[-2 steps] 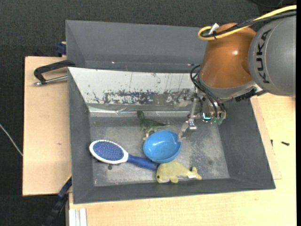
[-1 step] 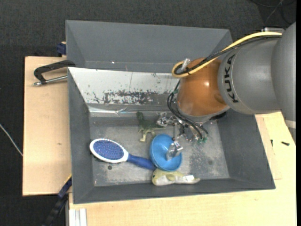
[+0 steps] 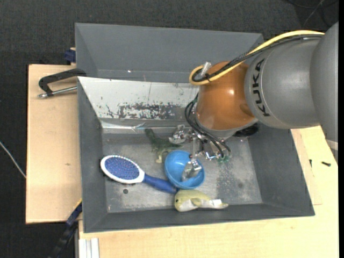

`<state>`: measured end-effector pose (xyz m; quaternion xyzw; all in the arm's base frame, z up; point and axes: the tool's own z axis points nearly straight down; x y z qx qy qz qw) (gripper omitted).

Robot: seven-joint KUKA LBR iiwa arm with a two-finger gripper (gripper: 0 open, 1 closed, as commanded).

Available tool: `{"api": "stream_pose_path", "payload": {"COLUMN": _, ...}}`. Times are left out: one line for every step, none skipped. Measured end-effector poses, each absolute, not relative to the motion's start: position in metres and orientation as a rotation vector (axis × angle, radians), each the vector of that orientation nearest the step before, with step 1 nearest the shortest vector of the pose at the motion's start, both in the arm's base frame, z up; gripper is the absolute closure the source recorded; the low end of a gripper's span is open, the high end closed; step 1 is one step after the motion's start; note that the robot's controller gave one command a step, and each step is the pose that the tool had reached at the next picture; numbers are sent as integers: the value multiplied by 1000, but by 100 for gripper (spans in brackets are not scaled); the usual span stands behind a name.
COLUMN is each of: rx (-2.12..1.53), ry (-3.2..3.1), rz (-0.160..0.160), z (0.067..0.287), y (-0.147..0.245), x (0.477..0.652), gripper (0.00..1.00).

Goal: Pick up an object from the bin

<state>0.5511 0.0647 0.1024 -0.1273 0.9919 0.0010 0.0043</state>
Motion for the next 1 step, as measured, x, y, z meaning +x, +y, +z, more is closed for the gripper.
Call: {"api": "stream_pose_path", "payload": {"rx": -381, "ry": 3108, "rz": 2, "z": 133, "y": 68, "x": 559, "gripper": 0}}
